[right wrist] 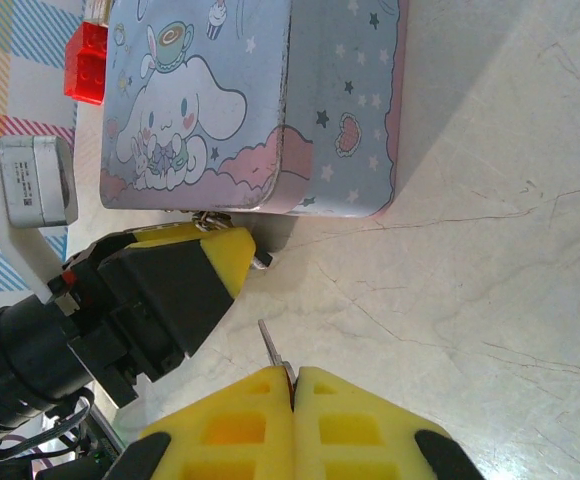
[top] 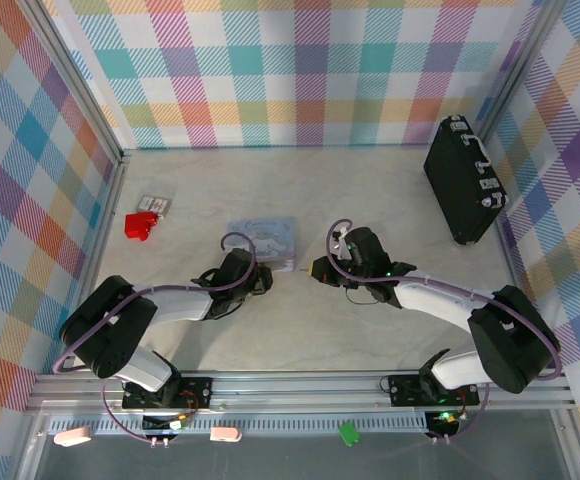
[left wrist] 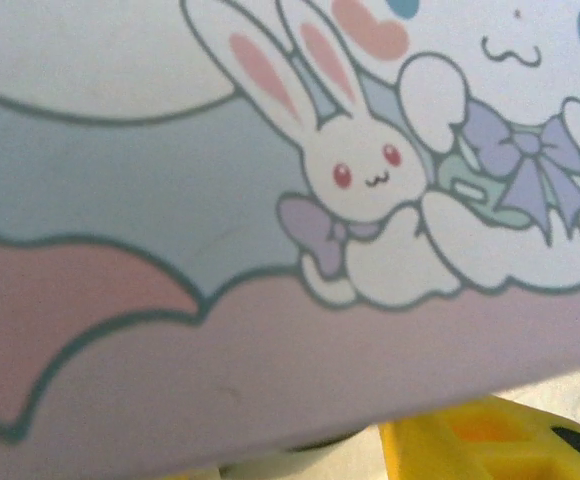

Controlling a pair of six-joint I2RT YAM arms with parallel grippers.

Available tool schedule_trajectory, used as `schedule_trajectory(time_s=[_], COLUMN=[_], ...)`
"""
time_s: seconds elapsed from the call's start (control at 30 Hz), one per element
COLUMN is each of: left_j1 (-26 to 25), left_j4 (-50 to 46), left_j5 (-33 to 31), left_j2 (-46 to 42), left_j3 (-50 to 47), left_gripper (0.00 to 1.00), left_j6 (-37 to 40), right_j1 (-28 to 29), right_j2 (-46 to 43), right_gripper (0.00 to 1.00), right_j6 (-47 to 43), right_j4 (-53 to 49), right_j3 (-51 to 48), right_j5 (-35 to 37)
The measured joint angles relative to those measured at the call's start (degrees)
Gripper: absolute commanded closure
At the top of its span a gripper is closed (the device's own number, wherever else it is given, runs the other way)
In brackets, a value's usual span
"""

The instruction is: Unlock the padlock with the key

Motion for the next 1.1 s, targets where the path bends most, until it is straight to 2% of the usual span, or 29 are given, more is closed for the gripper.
schedule_trajectory(time_s=[0.33,0.6,0.77,1.1], left_j1=[-0.02,-0.48,-0.48,-0.48], left_j4=[0.83,-4.81,-11.17,-28.70], left_j5=[-0.87,-1.84,-1.95,-1.03], left_j2=[0.33,-3.76,-5.73,-2.75], left_j3=[0.02,0.02,1.38,12.90], left_gripper=[0.72,0.81,0.84,0.84], left_j6=[1.18,1.49,1.92,3.67], right_j1=[0.00,0.02,1.09,5.77], right_j2=[-0.02,-0.02,-0.02,2.60], right_gripper=[1.00,1.00,1.00,1.00], right_j6=[0.02,0.00,-0.20,-0.68], right_j4=[-0.17,-0.17,-0.15,0.39], right_j3=[0.00,0.15,0.37,3.04], right_j5=[0.02,-0.02,-0.04,-0.24])
